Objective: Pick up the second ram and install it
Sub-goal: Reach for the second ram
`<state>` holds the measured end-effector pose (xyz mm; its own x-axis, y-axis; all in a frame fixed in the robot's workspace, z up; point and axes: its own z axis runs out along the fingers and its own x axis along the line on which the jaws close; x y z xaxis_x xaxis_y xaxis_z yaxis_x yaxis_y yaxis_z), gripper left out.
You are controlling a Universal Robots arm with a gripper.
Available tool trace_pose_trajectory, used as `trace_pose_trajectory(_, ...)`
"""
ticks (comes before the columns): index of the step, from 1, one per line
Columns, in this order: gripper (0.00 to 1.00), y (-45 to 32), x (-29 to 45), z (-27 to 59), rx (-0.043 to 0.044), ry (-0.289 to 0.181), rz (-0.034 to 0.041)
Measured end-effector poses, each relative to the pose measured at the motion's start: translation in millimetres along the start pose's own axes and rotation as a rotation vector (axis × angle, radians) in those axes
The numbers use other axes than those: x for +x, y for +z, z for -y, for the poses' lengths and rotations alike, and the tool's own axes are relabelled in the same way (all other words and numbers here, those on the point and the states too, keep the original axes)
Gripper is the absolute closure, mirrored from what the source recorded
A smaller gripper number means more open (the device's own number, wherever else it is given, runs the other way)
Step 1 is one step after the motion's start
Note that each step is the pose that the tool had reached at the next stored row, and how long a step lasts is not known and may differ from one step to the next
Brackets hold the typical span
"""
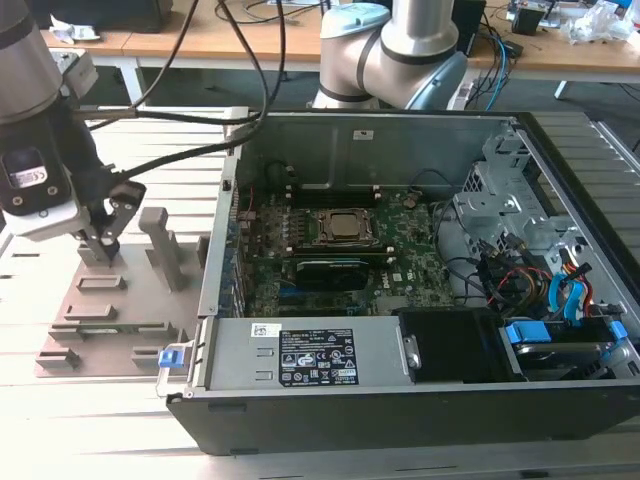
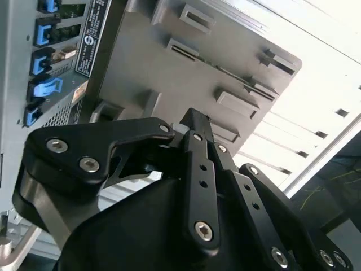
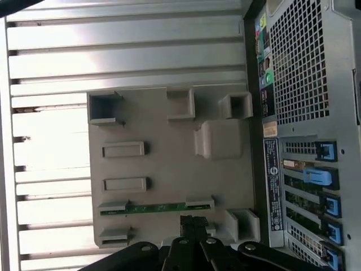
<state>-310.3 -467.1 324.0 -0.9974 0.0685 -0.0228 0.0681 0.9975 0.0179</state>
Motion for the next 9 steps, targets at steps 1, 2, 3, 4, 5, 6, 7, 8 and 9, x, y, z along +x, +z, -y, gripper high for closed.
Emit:
trace_pose_trajectory(1,0.89,3.3,1.3,0.9,0.0000,-0.001,-0.0002)
trace_pose_trajectory(2,0.89,5.8,2.1,1.4,0.0000,-0.001,-0.0003)
trace_pose_trajectory(3,0.89,7.7,2.8,1.8,0.0001,-0.001,-0.0004)
trace_pose_trajectory(4,0.89,11.1,3.8,2.6,0.0000,-0.002,-0.0005)
trace_pose_trajectory(5,0.89,16.0,5.4,3.7,0.0001,-0.002,-0.0008)
trace_pose_trajectory(6,0.89,20.5,6.9,4.8,0.0000,-0.003,-0.0009)
trace_pose_trajectory(7,0.89,23.9,8.0,5.6,0.0000,-0.003,-0.0011)
trace_pose_trajectory(8,0.89,28.0,9.4,6.6,0.0001,-0.004,-0.0013)
trace_pose_trajectory(9,0.89,31.8,10.8,7.4,0.0000,-0.004,-0.0015)
